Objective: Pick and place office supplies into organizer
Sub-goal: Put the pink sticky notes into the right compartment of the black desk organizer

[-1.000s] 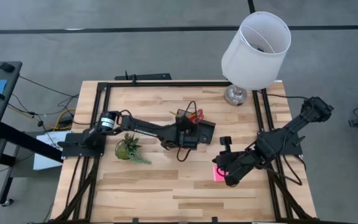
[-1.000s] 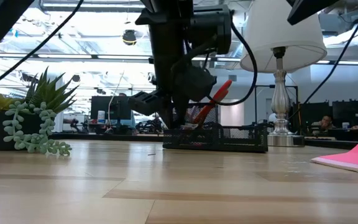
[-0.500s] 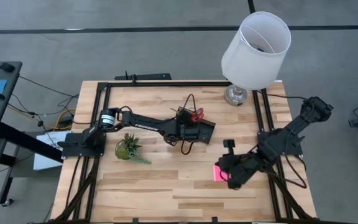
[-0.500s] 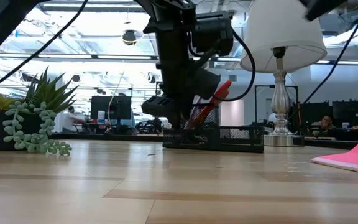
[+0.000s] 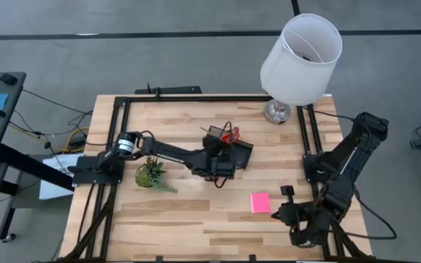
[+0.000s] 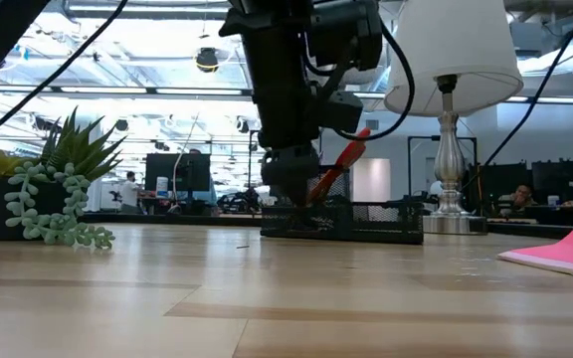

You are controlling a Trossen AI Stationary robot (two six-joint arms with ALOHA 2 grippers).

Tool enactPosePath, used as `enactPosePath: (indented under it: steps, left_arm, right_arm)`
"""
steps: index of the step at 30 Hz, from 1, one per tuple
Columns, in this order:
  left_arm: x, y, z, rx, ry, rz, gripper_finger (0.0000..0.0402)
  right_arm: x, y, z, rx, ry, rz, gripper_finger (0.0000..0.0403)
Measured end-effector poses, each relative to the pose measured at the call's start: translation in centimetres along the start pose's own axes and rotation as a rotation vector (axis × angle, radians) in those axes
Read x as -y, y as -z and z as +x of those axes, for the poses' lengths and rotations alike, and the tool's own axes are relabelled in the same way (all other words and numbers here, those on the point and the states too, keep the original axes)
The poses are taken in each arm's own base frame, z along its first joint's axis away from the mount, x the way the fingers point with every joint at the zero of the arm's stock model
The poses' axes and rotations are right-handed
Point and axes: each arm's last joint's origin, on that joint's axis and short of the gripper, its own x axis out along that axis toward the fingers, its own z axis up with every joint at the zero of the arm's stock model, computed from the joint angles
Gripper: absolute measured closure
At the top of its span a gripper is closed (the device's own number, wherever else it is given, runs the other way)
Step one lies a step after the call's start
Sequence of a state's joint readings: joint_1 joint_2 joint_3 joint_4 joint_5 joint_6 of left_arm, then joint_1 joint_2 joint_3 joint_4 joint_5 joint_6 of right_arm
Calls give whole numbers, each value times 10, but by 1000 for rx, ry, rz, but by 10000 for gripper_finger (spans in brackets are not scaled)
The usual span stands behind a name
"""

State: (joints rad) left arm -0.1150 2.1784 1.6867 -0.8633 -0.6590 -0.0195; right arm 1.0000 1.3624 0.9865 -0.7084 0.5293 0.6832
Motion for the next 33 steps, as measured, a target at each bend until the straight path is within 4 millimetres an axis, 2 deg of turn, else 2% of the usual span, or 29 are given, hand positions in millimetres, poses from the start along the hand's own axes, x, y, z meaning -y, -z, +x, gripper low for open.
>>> enactPosePath:
  steps: [5,10,15,19,26,33]
  left_arm:
    - [14,0,-11,22,10,-113,207]
    - [31,1,-24,50,25,-156,207]
    - [54,1,-43,103,63,-382,207]
    - [68,4,-55,142,37,-476,207]
    - [76,6,-65,194,-6,-625,207]
    - [79,10,-62,184,-3,-656,207]
  right_arm:
    - [6,18,13,-75,20,-113,377]
    - [19,26,26,-118,65,-189,342]
    - [30,36,43,-180,15,-204,310]
    - [30,42,51,-168,-42,-213,289]
    - [31,53,56,-155,-62,-504,256]
    - [43,66,69,-166,-50,-599,238]
